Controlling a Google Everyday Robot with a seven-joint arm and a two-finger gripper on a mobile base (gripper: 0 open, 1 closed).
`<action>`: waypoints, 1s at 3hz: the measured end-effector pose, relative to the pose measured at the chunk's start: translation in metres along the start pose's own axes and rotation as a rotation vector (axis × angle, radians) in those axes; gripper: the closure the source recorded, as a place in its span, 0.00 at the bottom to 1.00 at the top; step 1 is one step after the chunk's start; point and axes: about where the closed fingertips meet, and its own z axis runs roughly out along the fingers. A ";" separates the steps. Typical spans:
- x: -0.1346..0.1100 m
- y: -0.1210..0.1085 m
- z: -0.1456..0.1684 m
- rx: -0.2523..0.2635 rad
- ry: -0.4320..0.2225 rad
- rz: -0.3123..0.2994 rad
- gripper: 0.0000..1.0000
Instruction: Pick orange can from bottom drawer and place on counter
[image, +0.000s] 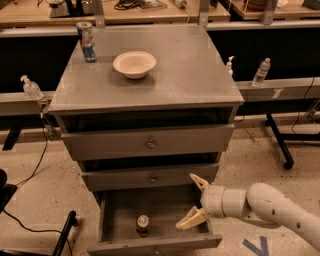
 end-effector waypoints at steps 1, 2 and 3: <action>0.003 0.001 0.004 0.000 -0.008 0.006 0.00; 0.013 -0.004 0.023 -0.018 -0.014 -0.020 0.00; 0.053 -0.017 0.099 -0.069 -0.052 -0.130 0.00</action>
Offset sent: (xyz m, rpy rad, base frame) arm 0.0736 0.0559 -0.1345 -0.0013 -0.1056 0.2031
